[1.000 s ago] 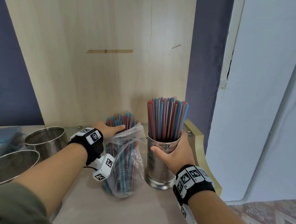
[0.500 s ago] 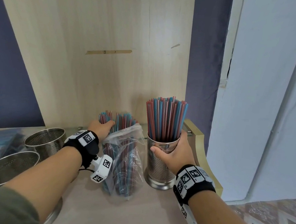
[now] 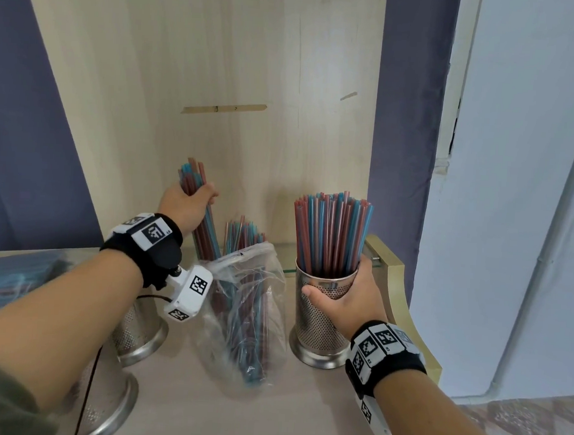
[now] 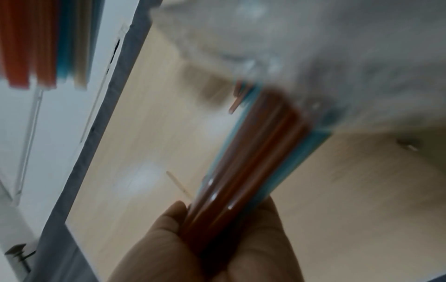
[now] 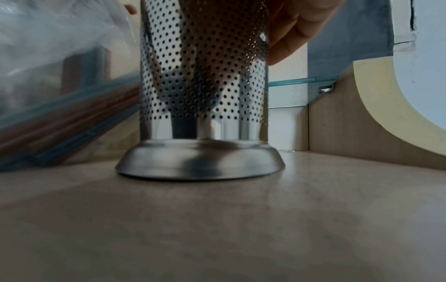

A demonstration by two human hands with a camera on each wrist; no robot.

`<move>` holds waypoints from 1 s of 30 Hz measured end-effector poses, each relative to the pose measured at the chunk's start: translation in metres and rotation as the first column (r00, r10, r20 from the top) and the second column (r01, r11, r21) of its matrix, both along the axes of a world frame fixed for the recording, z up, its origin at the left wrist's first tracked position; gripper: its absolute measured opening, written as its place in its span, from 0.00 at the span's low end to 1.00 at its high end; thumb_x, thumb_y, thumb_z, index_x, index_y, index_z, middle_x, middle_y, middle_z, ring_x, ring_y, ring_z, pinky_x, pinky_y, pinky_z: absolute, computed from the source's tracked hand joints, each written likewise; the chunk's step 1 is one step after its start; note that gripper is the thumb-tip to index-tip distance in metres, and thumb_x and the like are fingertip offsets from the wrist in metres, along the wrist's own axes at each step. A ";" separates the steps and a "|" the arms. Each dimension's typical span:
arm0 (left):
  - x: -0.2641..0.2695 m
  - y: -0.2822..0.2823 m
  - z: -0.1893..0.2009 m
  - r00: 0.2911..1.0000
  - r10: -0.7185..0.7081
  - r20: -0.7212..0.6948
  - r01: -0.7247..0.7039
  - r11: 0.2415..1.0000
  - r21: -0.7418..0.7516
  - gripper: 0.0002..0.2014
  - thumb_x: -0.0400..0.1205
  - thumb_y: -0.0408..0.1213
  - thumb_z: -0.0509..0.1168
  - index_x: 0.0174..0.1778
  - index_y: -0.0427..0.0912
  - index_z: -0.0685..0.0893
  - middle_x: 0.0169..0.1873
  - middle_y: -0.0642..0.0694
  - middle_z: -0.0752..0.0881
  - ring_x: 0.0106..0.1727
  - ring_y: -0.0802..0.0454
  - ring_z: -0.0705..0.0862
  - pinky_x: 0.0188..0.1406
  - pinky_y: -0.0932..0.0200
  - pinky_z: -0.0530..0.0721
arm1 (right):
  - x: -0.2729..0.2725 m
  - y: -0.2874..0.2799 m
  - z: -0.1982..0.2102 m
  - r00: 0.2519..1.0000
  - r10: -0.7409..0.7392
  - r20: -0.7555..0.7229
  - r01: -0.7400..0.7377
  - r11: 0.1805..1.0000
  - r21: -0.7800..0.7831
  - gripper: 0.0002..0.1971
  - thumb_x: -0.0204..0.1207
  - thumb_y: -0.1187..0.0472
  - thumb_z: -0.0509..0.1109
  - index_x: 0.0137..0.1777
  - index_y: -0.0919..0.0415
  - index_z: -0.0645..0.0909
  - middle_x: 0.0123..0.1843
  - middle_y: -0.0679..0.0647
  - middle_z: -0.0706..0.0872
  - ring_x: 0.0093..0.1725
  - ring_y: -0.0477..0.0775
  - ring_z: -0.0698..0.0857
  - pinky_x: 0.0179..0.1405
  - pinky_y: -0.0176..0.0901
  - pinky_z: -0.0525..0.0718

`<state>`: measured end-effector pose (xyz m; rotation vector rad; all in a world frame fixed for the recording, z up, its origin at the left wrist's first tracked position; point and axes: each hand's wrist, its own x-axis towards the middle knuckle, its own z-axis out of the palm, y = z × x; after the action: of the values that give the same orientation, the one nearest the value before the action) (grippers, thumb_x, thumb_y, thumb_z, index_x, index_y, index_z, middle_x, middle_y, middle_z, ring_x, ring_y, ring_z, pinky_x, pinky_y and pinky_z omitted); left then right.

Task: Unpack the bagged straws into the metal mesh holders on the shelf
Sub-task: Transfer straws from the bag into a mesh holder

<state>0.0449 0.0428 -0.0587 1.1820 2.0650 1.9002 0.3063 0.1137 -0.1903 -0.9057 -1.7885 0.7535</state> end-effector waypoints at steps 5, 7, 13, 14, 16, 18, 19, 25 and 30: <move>-0.008 -0.006 0.028 1.000 -0.030 0.005 0.029 0.980 0.198 0.15 0.84 0.37 0.63 0.30 0.43 0.83 0.24 0.52 0.88 0.33 0.51 0.88 0.50 0.47 0.89 | 0.000 -0.002 0.001 1.000 -0.003 0.001 0.003 1.000 -0.002 0.48 0.58 0.46 0.87 0.74 0.54 0.64 0.60 0.41 0.79 0.59 0.44 0.80 0.57 0.32 0.77; -0.002 -0.012 0.041 0.999 -0.005 -0.043 0.017 0.964 0.265 0.15 0.84 0.37 0.63 0.30 0.40 0.81 0.24 0.50 0.86 0.27 0.52 0.84 0.41 0.52 0.87 | 0.000 -0.002 0.001 1.000 -0.003 -0.003 0.003 1.000 0.001 0.48 0.58 0.47 0.87 0.75 0.54 0.64 0.60 0.42 0.79 0.59 0.44 0.80 0.57 0.32 0.77; 0.016 -0.032 0.074 0.995 -0.013 -0.100 0.058 0.886 0.459 0.10 0.83 0.37 0.62 0.39 0.36 0.77 0.19 0.52 0.80 0.22 0.54 0.79 0.29 0.59 0.82 | 0.000 -0.003 0.001 1.000 -0.002 -0.004 0.002 1.000 0.002 0.48 0.58 0.47 0.87 0.74 0.54 0.64 0.59 0.41 0.78 0.58 0.43 0.80 0.56 0.31 0.76; 0.020 -0.037 0.080 0.995 -0.026 -0.093 0.068 0.871 0.487 0.10 0.83 0.38 0.62 0.38 0.37 0.76 0.19 0.52 0.79 0.21 0.54 0.78 0.29 0.58 0.82 | 0.000 -0.002 0.001 1.000 -0.002 -0.005 0.002 1.000 0.003 0.48 0.58 0.46 0.87 0.74 0.53 0.64 0.59 0.41 0.79 0.58 0.43 0.80 0.56 0.32 0.77; 0.027 -0.045 0.093 0.995 -0.067 -0.070 0.094 0.837 0.539 0.11 0.81 0.38 0.62 0.32 0.42 0.76 0.19 0.52 0.78 0.22 0.52 0.78 0.31 0.54 0.81 | 0.000 -0.002 0.001 1.000 -0.003 -0.001 0.003 1.000 0.007 0.48 0.57 0.45 0.87 0.74 0.53 0.64 0.60 0.41 0.79 0.58 0.43 0.80 0.57 0.33 0.77; 0.035 -0.049 0.103 0.991 -0.125 -0.039 0.124 0.801 0.586 0.12 0.81 0.35 0.62 0.30 0.44 0.74 0.19 0.52 0.77 0.21 0.52 0.76 0.31 0.53 0.80 | -0.001 -0.002 0.001 1.000 -0.003 0.002 0.003 1.000 0.006 0.48 0.57 0.45 0.87 0.74 0.53 0.64 0.60 0.41 0.78 0.58 0.43 0.80 0.57 0.33 0.77; 0.040 -0.049 0.106 0.987 -0.161 -0.025 0.143 0.785 0.602 0.12 0.81 0.34 0.61 0.30 0.43 0.74 0.20 0.51 0.76 0.21 0.52 0.75 0.30 0.53 0.78 | -0.001 -0.002 0.001 1.000 -0.004 0.000 0.004 1.000 0.003 0.48 0.57 0.46 0.87 0.74 0.53 0.64 0.60 0.41 0.78 0.58 0.43 0.80 0.57 0.33 0.77; 0.081 -0.040 0.115 0.944 -0.326 0.056 0.223 0.751 0.621 0.15 0.84 0.32 0.61 0.30 0.43 0.72 0.20 0.51 0.75 0.22 0.53 0.74 0.28 0.56 0.77 | 0.000 -0.002 0.001 1.000 0.004 -0.004 -0.004 1.000 0.002 0.47 0.57 0.46 0.87 0.73 0.54 0.65 0.60 0.42 0.80 0.59 0.44 0.81 0.56 0.32 0.77; 0.106 -0.023 0.113 0.925 -0.329 0.189 0.139 0.758 0.638 0.12 0.83 0.32 0.64 0.34 0.41 0.73 0.18 0.51 0.72 0.18 0.55 0.71 0.25 0.58 0.75 | 0.001 -0.002 0.002 1.000 -0.003 -0.006 0.003 1.000 0.001 0.46 0.56 0.44 0.87 0.71 0.53 0.66 0.59 0.42 0.81 0.59 0.45 0.83 0.57 0.33 0.79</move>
<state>0.1510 0.0202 0.0538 1.0925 1.0929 2.5105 0.3069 0.1121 -0.1885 -0.9043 -1.7821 0.7528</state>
